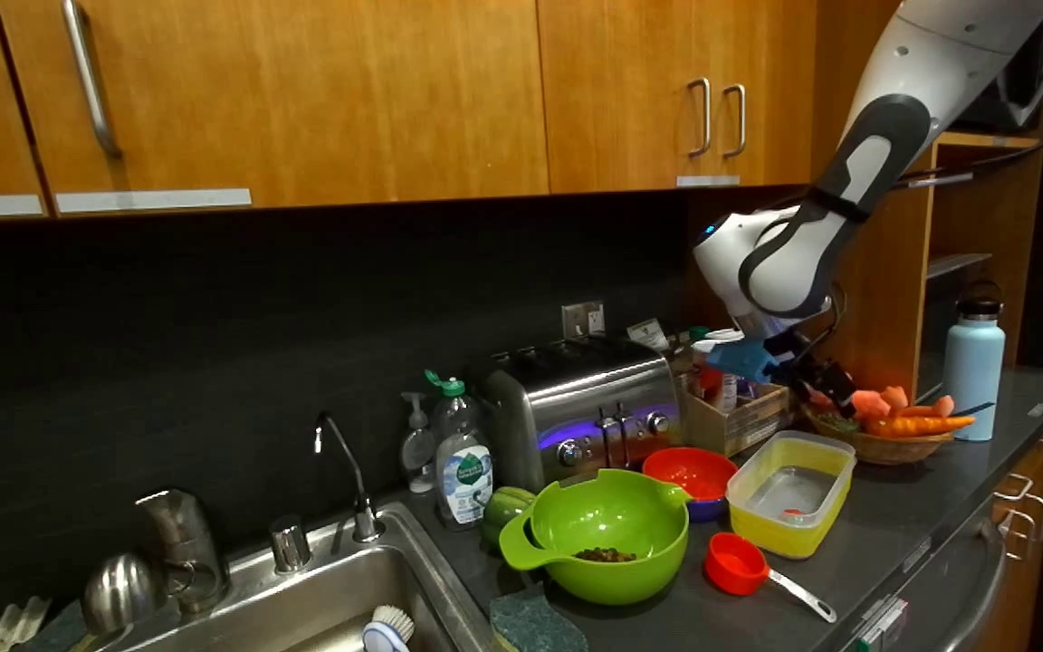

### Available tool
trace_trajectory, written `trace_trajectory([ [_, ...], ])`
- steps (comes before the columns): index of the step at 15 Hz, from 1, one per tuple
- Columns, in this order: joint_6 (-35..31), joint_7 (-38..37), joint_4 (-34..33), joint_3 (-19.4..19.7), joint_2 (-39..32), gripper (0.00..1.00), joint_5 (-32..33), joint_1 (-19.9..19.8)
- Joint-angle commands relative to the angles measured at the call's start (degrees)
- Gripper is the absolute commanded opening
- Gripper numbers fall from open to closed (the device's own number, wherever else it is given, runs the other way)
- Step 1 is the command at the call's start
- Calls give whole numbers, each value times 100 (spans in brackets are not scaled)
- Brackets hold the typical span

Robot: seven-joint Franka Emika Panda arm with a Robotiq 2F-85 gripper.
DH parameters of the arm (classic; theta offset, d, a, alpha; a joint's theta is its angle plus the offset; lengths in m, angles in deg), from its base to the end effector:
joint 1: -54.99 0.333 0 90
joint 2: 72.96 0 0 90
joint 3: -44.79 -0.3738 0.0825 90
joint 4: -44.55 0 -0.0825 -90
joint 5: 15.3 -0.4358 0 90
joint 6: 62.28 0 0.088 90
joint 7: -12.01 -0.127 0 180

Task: Put the orange doll in the yellow bowl

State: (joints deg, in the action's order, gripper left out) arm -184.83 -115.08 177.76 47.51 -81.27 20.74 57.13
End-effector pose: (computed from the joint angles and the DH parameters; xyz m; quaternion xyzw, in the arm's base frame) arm 0.5219 -0.0407 0.2599 0.5988 -0.7499 0.1373 0.2453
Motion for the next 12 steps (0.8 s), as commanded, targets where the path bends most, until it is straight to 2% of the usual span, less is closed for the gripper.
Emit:
trace_trajectory([
  [1, 275, -1381, 668, -9, 561, 100, 166, 141],
  [4, 656, -2147, 949, -5, 946, 100, 262, 47],
  [6, 1029, -2515, 912, 9, 1131, 100, 515, -74],
  [8, 1757, -2284, 481, 125, 1331, 100, 926, -333],
  [9, 1314, -2271, 665, -32, 991, 100, 659, -225],
  [12, 1374, -2156, 623, -9, 1080, 100, 678, -325],
])
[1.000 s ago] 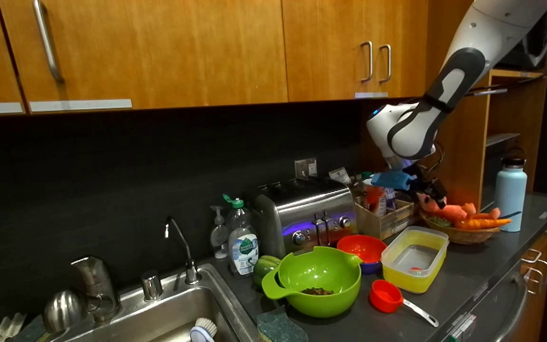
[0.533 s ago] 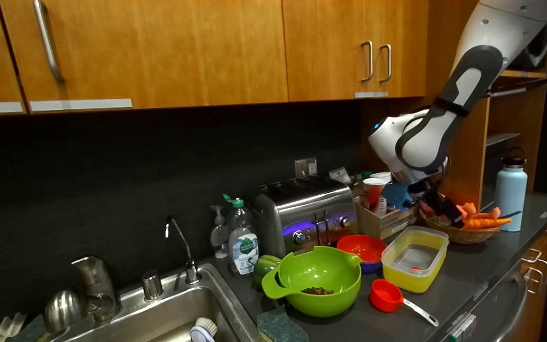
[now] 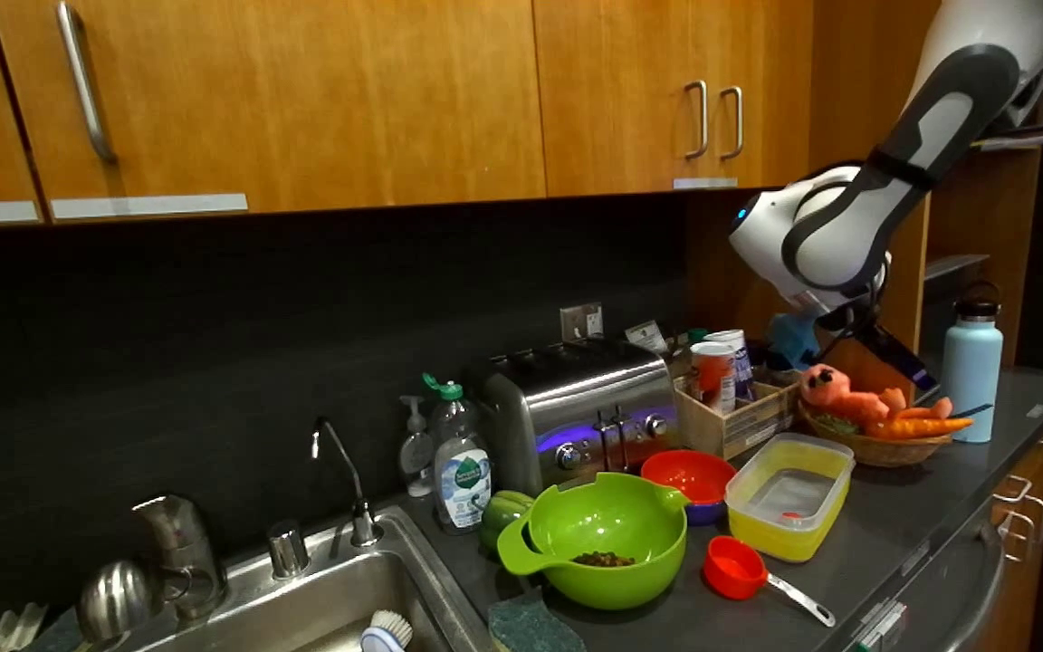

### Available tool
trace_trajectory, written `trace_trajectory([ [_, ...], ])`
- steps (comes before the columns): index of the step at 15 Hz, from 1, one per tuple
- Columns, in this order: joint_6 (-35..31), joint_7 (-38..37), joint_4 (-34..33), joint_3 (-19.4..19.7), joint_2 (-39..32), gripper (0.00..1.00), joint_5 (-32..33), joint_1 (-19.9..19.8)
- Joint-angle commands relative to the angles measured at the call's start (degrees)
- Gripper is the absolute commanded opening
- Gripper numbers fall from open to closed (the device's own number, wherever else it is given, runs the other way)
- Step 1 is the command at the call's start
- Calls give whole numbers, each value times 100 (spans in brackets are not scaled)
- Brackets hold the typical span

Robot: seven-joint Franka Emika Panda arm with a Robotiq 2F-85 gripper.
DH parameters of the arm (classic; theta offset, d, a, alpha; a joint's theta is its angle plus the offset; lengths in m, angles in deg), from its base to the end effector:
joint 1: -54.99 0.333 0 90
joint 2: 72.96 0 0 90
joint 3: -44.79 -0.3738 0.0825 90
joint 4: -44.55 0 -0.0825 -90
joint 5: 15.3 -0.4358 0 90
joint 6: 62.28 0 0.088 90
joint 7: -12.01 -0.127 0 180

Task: Put the orange doll in the yellow bowl

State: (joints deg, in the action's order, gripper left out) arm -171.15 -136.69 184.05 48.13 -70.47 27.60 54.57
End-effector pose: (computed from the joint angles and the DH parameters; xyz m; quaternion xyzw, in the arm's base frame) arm 0.4543 -0.0923 0.3106 0.4084 -0.8298 0.2235 0.3076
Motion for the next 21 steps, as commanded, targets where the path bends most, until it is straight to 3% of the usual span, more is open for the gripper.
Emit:
trace_trajectory([
  [1, -1, -5, 10, -80, -40, 100, -7, -60],
  [6, -422, 989, 5, -33, -191, 100, -486, -144],
  [8, -111, 534, -83, -46, -241, 100, -284, -168],
  [13, -259, 749, -3, -35, -197, 100, -368, -213],
  [21, -1031, 2377, 121, 187, 130, 100, -1006, -455],
])
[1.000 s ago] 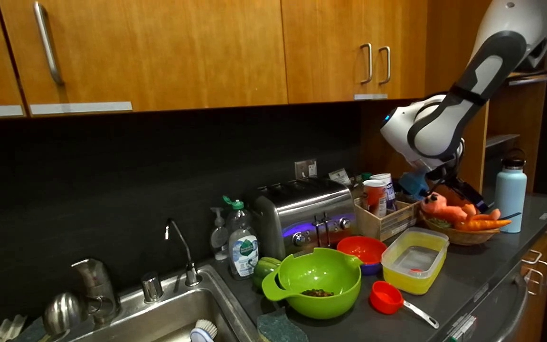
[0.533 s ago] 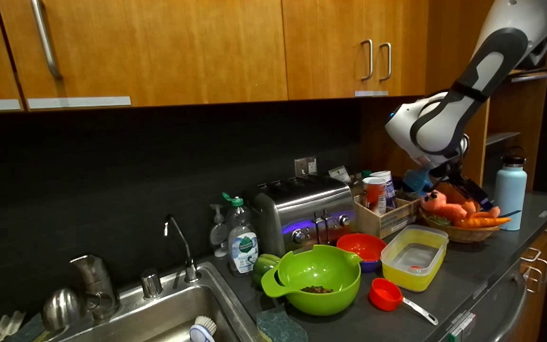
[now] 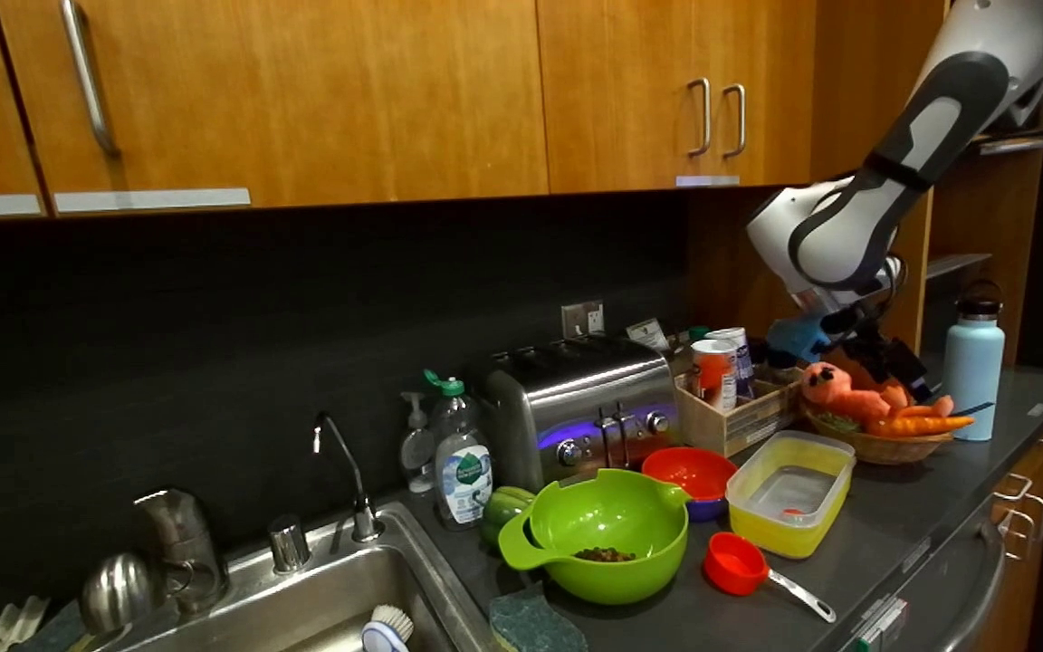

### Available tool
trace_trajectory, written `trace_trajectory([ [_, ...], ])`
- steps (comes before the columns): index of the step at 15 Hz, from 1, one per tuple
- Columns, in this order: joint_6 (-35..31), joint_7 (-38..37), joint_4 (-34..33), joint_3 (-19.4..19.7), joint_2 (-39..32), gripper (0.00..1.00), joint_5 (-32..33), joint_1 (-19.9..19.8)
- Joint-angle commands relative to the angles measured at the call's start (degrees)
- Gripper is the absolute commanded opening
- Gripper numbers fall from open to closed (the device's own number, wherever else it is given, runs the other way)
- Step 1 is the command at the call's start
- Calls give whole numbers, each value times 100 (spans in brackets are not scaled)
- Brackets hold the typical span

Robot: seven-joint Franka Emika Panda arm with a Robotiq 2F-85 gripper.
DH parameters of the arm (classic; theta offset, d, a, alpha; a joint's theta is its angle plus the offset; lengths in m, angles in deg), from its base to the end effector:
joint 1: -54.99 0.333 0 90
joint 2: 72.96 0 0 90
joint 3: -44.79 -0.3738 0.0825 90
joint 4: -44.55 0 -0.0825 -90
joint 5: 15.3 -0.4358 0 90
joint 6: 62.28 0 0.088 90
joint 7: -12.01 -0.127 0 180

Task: Put the orange doll in the yellow bowl

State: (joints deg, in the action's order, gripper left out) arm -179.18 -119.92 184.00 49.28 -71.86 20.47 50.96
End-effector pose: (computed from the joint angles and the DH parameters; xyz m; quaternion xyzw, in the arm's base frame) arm 0.4608 -0.1124 0.2962 0.4930 -0.8166 0.1297 0.2708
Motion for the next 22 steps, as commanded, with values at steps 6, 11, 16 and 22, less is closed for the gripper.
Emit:
trace_trajectory([
  [6, -281, 3408, 376, 383, 684, 100, -981, -401],
  [11, -226, 3978, 276, 414, 628, 100, -1053, -628],
  [16, -183, 5106, 264, 473, 645, 100, -1850, -553],
  [22, 158, 7348, 283, 492, 814, 100, -3243, -528],
])
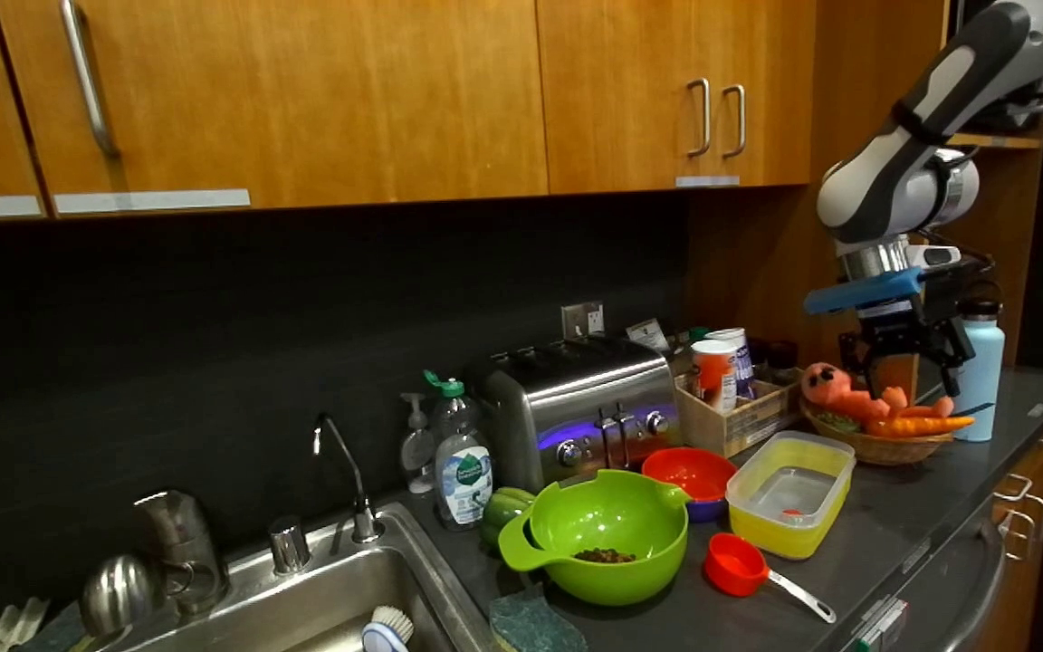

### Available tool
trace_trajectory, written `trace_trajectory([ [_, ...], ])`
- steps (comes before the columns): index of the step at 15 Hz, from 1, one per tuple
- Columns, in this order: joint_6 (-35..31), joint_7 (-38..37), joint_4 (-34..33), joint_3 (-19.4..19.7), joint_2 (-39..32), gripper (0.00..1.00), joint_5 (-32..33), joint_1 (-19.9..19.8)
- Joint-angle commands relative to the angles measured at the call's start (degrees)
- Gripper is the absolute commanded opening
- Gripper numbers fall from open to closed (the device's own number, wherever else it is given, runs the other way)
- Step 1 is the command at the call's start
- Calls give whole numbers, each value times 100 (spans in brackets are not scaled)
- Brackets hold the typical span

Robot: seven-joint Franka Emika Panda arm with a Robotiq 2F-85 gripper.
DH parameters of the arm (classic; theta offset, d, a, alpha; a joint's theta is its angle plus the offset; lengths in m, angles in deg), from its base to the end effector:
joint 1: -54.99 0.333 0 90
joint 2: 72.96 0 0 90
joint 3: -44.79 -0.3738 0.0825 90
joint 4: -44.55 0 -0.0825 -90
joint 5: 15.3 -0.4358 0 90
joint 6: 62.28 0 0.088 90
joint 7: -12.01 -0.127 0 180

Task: Put the orange doll in the yellow bowl

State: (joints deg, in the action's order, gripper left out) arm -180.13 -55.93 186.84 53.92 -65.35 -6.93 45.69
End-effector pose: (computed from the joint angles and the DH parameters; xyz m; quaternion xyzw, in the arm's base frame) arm 0.4222 -0.1506 0.3192 0.7508 -0.6423 -0.1125 0.1053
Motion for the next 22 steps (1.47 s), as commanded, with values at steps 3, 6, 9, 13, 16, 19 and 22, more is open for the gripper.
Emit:
trace_trajectory([
  [3, 604, 2134, -88, 137, 195, 100, -926, -91],
  [6, 751, 2204, -146, 70, 64, 100, -946, -167],
  [9, 1445, 3317, -409, 170, -42, 100, -1287, -130],
  [13, 1897, 4337, -479, 75, -9, 100, -1256, -74],
  [16, 1439, 3643, -369, -158, 194, 100, -307, -89],
  [19, 905, 3156, -239, -280, 225, 100, 545, -100],
  [22, 376, 2529, -132, -395, 263, 100, 1370, -95],
])
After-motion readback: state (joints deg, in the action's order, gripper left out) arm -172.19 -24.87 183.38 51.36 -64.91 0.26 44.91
